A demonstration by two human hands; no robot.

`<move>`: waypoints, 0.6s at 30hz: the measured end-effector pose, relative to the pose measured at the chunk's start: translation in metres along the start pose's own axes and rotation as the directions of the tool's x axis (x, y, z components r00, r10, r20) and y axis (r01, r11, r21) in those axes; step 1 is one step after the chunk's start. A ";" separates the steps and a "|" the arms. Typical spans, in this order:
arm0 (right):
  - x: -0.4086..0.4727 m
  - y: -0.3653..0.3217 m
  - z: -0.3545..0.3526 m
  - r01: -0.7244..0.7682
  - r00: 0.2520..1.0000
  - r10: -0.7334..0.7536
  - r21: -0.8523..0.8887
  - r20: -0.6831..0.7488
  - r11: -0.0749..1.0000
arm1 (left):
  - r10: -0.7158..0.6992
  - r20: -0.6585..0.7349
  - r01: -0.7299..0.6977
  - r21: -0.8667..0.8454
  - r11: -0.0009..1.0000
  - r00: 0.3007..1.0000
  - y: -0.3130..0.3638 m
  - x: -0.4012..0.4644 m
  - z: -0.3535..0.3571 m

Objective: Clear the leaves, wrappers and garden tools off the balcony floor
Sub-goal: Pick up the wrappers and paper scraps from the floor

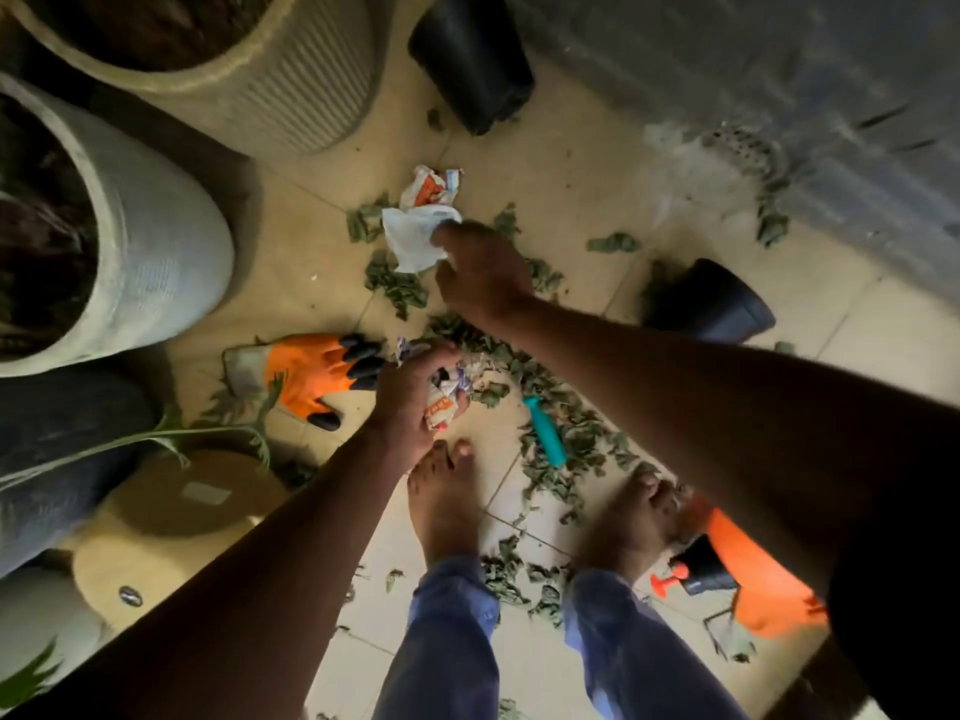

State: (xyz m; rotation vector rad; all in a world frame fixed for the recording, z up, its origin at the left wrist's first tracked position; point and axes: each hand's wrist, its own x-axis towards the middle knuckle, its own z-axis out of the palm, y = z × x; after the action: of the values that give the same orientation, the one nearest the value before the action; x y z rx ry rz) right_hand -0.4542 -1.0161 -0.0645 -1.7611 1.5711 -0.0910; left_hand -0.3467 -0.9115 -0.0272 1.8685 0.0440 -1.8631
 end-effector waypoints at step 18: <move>0.104 0.008 0.013 0.171 0.985 -0.112 -0.660 0.131 0.732 | -0.059 0.156 0.091 -0.205 0.975 0.986 -0.038 0.003 -0.061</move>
State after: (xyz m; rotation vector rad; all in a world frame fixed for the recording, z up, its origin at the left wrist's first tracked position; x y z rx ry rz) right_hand -0.4294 -1.1008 -0.1216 -2.4003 1.5025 0.5431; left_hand -0.3035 -0.8570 -0.0452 1.6005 0.2553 -1.9601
